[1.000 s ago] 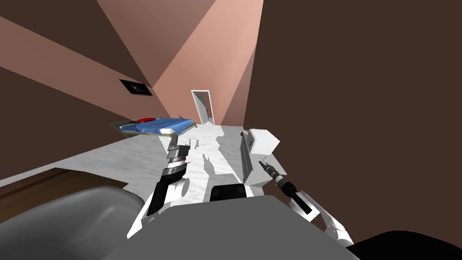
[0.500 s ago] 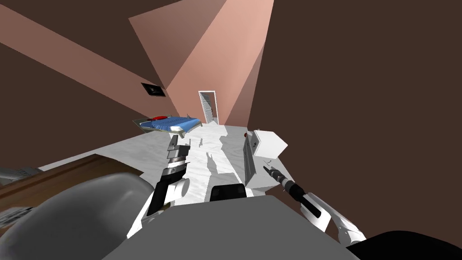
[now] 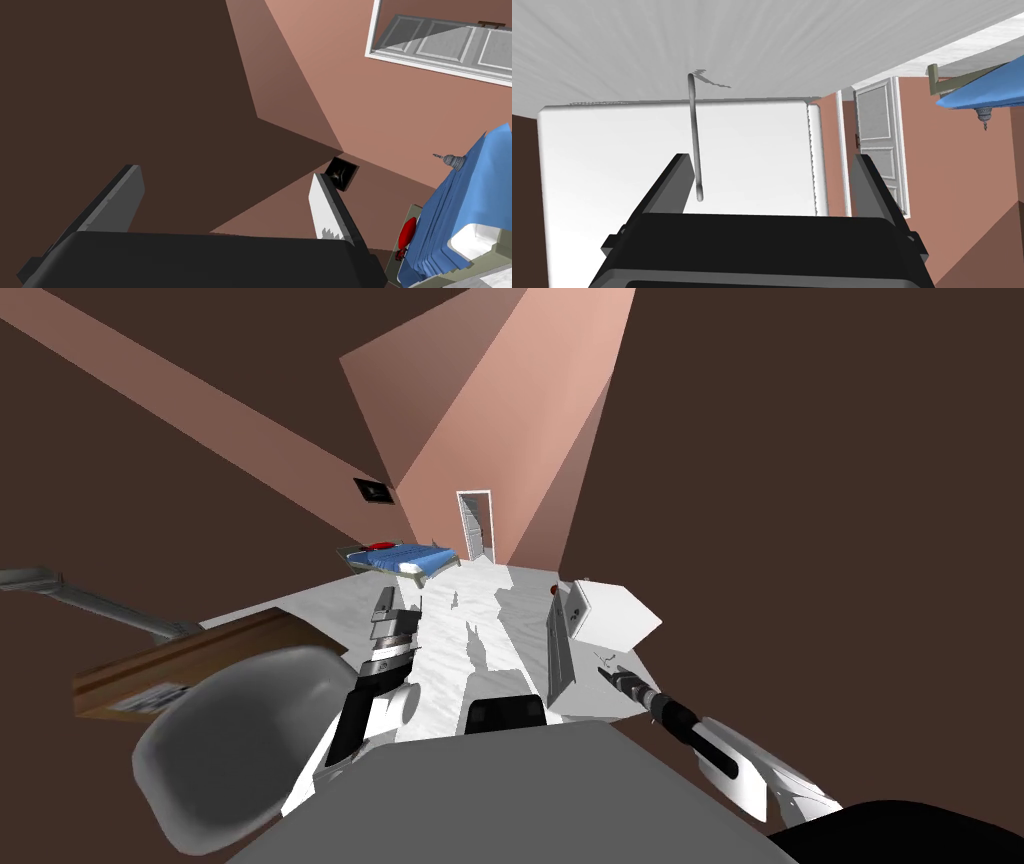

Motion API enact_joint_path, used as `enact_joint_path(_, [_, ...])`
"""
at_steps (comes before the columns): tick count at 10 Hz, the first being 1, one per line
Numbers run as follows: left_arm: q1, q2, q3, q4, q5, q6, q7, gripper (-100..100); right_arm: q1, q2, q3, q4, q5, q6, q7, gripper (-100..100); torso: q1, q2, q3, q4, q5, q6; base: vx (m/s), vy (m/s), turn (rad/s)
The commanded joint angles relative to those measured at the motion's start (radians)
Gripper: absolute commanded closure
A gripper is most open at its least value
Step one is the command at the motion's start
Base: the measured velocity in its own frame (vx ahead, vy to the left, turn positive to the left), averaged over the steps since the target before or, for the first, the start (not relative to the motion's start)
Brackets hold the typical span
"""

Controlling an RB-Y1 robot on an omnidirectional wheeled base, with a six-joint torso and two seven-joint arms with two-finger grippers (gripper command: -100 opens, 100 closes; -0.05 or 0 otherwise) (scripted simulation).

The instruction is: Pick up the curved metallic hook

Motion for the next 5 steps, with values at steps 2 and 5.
enact_joint_path(2, [0.0, 0.0, 0.0, 0.0, 0.0, 0.0, 0.0, 0, -0.004, -0.054, 0.022, 0.054, 0.032, 0.015, 0.012, -100, 0.0, 0.0, 0.0, 0.0, 0.0, 0.0, 0.009, -0.025, 0.199])
enact_joint_path(5, [0.0, 0.0, 0.0, 0.0, 0.0, 0.0, 0.0, 0, -0.015, -0.102, 0.044, 0.109, 0.058, 0.022, 0.018, -100, 0.001, 0.0, 0.0, 0.0, 0.0, 0.001, 0.009, -0.015, 0.162])
